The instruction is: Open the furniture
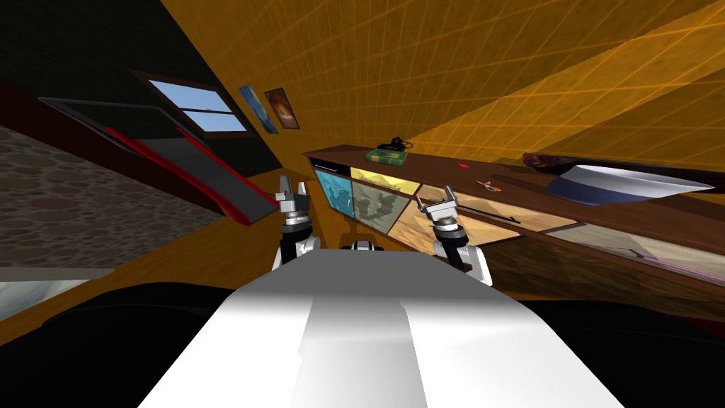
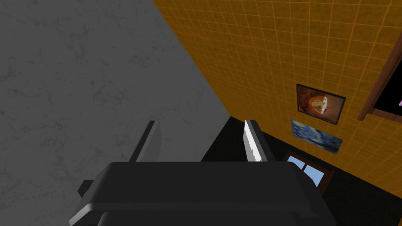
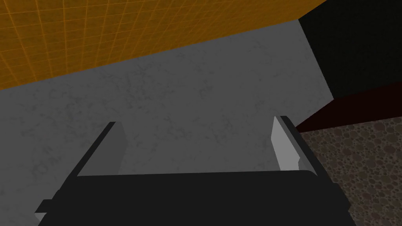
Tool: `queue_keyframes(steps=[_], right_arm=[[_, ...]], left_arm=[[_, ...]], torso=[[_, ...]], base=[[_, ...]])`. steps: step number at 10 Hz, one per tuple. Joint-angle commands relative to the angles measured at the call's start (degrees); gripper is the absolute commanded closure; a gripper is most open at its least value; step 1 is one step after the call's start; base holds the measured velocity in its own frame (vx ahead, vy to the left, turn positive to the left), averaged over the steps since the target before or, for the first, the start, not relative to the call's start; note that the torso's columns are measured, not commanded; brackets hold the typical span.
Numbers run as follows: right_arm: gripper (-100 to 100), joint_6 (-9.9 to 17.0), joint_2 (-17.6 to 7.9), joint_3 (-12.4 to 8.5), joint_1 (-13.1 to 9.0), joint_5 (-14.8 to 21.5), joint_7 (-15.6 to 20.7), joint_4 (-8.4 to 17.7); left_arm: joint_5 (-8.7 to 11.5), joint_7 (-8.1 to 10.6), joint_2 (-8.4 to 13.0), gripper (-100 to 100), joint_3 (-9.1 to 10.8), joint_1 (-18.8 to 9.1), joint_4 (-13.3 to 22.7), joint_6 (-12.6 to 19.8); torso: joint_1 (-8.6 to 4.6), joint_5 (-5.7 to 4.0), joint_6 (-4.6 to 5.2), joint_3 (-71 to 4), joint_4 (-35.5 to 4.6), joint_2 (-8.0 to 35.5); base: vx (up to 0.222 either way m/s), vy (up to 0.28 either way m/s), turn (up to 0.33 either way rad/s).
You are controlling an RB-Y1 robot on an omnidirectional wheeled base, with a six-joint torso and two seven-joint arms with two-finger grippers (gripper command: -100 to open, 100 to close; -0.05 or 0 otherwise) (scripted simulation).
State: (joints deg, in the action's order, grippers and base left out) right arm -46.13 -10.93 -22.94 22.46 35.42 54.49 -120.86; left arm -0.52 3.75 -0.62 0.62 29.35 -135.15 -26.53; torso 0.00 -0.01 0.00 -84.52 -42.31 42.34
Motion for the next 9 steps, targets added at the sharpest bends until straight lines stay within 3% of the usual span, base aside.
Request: queue_keyframes(steps=[1, 3, 4, 9], right_arm=[[-100, -1.8, 0.4, -2.1, -0.2, 3.5, 3.6, 1.1], [-100, -3.8, 0.9, -5.0, -0.3, 7.3, 7.2, 2.4], [-100, -3.8, 0.9, -5.0, -0.3, 8.1, 7.7, 2.4], [-100, -7.5, 2.0, -10.4, -0.2, 16.3, 15.0, 5.2]], left_arm=[[0.0, 0.0, 0.0, 0, 0.0, 0.0, 0.0, 0.0], [0.0, 0.0, 0.0, 0, 0.0, 0.0, 0.0, 0.0], [0.0, 0.0, 0.0, 0, 0.0, 0.0, 0.0, 0.0], [0.0, 0.0, 0.0, 0, 0.0, 0.0, 0.0, 0.0]], torso=[[0.07, 0.03, 0.0, -0.1, 0.0, -0.1], [-0.03, 0.0, 0.0, 0.0, 0.0, 0.0], [0.06, 0.02, -0.01, -0.1, 0.0, -0.1], [0.01, 0.01, 0.0, 0.0, 0.0, 0.0]], base=[[0.085, 0.064, -0.001], [0.089, 0.076, 0.004], [0.083, 0.074, -0.001], [0.081, 0.073, 0.001]])
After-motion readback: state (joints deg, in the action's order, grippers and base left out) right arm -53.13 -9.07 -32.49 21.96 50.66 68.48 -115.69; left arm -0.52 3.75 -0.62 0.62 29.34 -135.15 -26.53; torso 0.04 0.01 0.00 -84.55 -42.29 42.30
